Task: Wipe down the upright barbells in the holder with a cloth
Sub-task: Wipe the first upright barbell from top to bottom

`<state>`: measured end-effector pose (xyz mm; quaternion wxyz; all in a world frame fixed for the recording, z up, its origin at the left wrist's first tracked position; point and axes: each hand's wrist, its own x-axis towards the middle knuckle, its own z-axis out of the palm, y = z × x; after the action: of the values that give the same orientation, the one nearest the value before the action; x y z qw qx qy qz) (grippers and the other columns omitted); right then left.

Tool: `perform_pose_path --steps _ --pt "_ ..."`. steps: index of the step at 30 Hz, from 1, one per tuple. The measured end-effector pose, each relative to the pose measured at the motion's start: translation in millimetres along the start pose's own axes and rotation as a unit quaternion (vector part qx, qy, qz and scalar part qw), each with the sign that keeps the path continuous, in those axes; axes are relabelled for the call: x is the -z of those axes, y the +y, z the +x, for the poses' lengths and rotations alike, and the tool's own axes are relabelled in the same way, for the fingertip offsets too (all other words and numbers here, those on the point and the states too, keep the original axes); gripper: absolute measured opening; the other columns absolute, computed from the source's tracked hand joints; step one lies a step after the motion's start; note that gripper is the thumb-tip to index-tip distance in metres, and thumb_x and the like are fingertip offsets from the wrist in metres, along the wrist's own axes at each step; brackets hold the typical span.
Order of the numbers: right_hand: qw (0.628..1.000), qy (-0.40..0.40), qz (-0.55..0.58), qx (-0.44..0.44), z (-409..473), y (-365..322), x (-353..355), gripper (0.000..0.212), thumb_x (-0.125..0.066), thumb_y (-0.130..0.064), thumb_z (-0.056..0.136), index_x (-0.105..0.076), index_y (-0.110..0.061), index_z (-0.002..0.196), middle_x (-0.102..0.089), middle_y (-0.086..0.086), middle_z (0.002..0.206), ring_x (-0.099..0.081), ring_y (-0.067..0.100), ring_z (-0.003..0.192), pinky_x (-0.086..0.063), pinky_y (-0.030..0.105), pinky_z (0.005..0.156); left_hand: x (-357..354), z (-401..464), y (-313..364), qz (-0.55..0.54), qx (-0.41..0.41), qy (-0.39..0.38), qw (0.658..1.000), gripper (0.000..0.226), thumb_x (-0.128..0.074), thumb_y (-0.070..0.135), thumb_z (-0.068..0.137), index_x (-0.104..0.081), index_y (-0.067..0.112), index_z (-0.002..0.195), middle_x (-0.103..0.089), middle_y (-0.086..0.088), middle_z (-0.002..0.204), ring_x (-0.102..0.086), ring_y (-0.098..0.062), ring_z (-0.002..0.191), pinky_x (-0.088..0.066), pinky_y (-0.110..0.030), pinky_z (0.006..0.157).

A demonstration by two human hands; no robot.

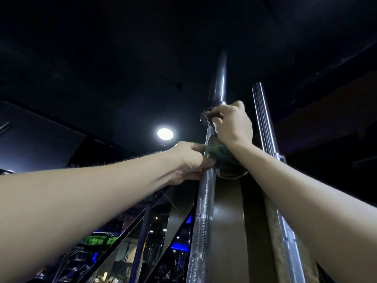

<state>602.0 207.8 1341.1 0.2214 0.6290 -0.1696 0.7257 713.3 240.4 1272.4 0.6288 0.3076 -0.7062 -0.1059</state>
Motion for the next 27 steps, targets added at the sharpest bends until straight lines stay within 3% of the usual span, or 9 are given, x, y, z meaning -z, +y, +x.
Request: perform_pose_path --steps 2,4,6,11,16,18,22,25,27 --pt "0.984 -0.007 0.149 -0.097 0 11 -1 0.012 -0.061 -0.015 0.09 -0.066 -0.026 0.092 -0.062 0.004 0.108 -0.061 0.024 0.096 -0.047 0.033 0.076 1 -1 0 -0.003 0.003 -0.009 1.0 0.029 -0.06 -0.001 0.089 -0.063 0.007 0.117 -0.064 -0.011 0.095 -0.064 -0.018 0.07 -0.058 -0.025 0.06" --pt "0.944 -0.025 0.276 -0.177 -3 20 -3 0.011 -0.065 -0.01 0.088 -0.064 -0.02 0.087 -0.068 0.008 0.095 -0.067 0.027 0.094 -0.053 0.041 0.086 2 -2 1 -0.003 0.007 -0.017 1.0 0.03 -0.058 0.0 0.09 -0.064 0.009 0.118 -0.064 -0.008 0.095 -0.064 -0.015 0.069 -0.057 -0.022 0.059" --pt "0.93 -0.027 0.314 -0.189 -4 22 -3 0.012 -0.066 -0.008 0.087 -0.065 -0.019 0.085 -0.066 0.004 0.086 -0.068 0.029 0.094 -0.053 0.044 0.089 2 -2 0 -0.005 0.01 -0.019 1.0 0.031 -0.058 0.0 0.09 -0.064 0.012 0.119 -0.065 -0.004 0.091 -0.065 -0.012 0.067 -0.056 -0.021 0.058" --pt "0.993 -0.014 0.113 0.012 -19 15 4 0.018 -0.065 -0.016 0.087 -0.073 -0.028 0.098 -0.056 -0.005 0.101 -0.054 0.01 0.092 -0.039 0.022 0.079 4 1 -5 -0.02 0.004 -0.012 1.0 0.036 -0.062 0.0 0.088 -0.06 0.01 0.123 -0.065 -0.004 0.087 -0.065 -0.012 0.066 -0.057 -0.024 0.057" --pt "1.0 -0.016 0.014 0.021 1 5 4 0.024 -0.057 -0.018 0.093 -0.07 -0.029 0.11 -0.05 0.005 0.11 -0.057 0.03 0.1 -0.037 0.029 0.076 1 -2 -4 -0.019 0.011 -0.006 1.0 0.039 -0.058 0.0 0.09 -0.057 0.011 0.127 -0.066 -0.001 0.087 -0.065 -0.012 0.07 -0.057 -0.023 0.063" --pt "0.999 -0.021 0.019 0.037 -5 5 5 0.025 -0.056 -0.019 0.094 -0.07 -0.03 0.111 -0.049 0.005 0.109 -0.057 0.028 0.099 -0.04 0.031 0.078 1 -4 -3 -0.013 0.013 -0.012 1.0 0.039 -0.058 0.002 0.09 -0.056 0.012 0.128 -0.065 -0.001 0.089 -0.064 -0.012 0.072 -0.057 -0.023 0.065" --pt "0.986 -0.056 0.006 0.159 -36 14 17 0.025 -0.061 -0.022 0.091 -0.071 -0.036 0.109 -0.049 -0.005 0.101 -0.054 0.015 0.094 -0.04 0.026 0.078 4 -13 -4 0.015 0.003 -0.034 0.999 0.036 -0.055 0.006 0.094 -0.055 0.014 0.129 -0.06 -0.004 0.098 -0.062 -0.012 0.08 -0.056 -0.02 0.065" --pt "0.981 -0.082 -0.036 0.173 -21 15 21 0.026 -0.064 -0.022 0.088 -0.072 -0.04 0.105 -0.045 -0.015 0.099 -0.055 0.016 0.101 -0.044 0.031 0.081 7 -27 -10 0.052 0.052 -0.071 0.995 0.031 -0.052 0.019 0.097 -0.053 0.018 0.128 -0.063 0.001 0.1 -0.06 -0.014 0.086 -0.052 -0.032 0.084" --pt "0.983 -0.075 -0.061 0.154 -2 12 17 0.024 -0.064 -0.025 0.088 -0.071 -0.041 0.104 -0.048 -0.013 0.101 -0.056 0.019 0.103 -0.043 0.031 0.077 9 -35 -15 0.041 0.094 -0.086 0.991 0.029 -0.051 0.02 0.097 -0.054 0.015 0.126 -0.062 0.0 0.1 -0.06 -0.016 0.085 -0.049 -0.039 0.091"
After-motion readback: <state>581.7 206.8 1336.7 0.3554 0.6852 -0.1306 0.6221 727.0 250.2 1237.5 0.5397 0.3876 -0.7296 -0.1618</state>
